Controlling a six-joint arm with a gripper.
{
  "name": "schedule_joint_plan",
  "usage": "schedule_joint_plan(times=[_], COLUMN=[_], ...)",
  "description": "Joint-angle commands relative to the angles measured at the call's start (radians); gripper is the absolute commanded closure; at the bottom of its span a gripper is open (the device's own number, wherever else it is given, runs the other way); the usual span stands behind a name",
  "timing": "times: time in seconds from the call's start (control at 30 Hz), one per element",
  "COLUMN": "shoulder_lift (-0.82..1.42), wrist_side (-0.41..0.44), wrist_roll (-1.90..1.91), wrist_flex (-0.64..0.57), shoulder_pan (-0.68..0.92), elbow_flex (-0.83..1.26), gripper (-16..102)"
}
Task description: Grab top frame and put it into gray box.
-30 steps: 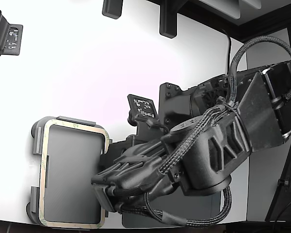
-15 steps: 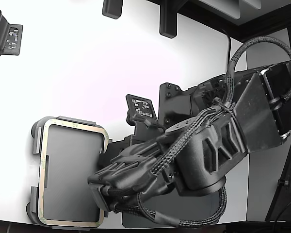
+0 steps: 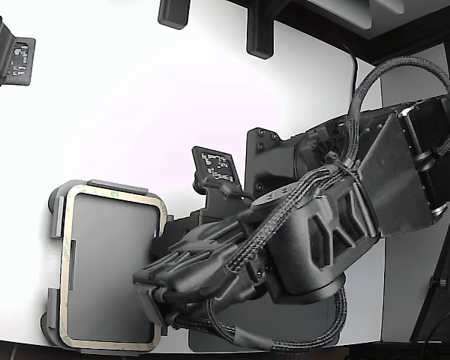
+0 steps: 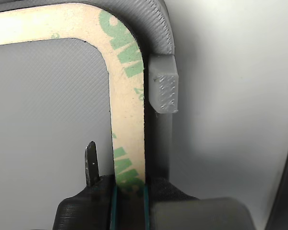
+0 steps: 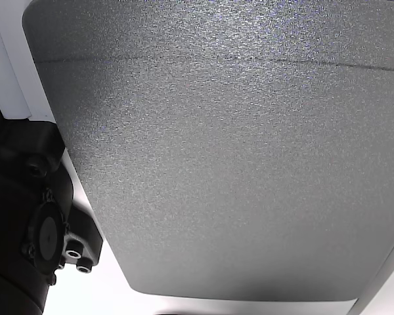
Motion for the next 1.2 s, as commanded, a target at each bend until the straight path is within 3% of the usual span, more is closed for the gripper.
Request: schedule_joint_plan(times=[0.0, 1.17], shoulder_lift=[0.020, 0.015], wrist_side=[0.002, 0.000], wrist_roll=[0.003, -0.015], wrist_flex=[0.012, 0.012], shoulder_pan=[-0.015, -0.018], elbow_flex=[-0.018, -0.025], gripper=[98, 98])
